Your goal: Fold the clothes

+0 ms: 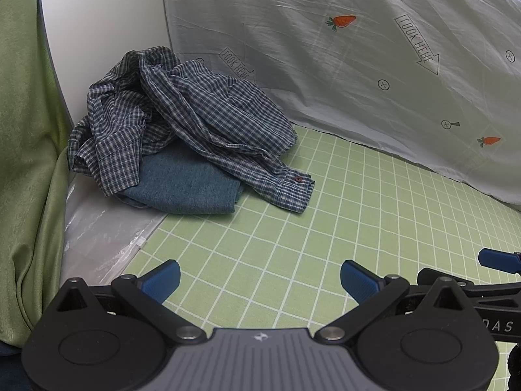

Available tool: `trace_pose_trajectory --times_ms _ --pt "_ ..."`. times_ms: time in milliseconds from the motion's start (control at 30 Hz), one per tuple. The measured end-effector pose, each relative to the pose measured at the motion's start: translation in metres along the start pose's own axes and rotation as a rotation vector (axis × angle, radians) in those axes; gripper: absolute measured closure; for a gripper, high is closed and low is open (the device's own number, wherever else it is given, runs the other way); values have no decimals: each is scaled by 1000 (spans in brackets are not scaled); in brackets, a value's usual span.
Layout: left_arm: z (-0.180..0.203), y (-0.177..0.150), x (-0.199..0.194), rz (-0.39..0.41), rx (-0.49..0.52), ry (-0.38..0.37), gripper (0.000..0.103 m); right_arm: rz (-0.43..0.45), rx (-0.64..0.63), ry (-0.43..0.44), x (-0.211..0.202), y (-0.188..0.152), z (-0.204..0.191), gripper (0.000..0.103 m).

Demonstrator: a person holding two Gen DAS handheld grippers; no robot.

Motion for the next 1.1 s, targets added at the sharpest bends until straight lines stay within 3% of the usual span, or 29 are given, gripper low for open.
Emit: trace_pose_trajectory --times_ms 700,1100 --pt "8 8 16 -15 12 -4 0 -31 3 -6 14 5 6 1" --pt "4 40 66 -37 -14 13 0 -44 12 -36 48 33 22 1"
Point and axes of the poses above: each gripper's, at about its wrist camera, not at the fingertips, and x roughly the way its jaws point, z to its right, y to its top, the point moved 7 cm from there along x, roughly the way its jaws point, and after that the axes turned 15 degrees about y, right-handed, at the moved point
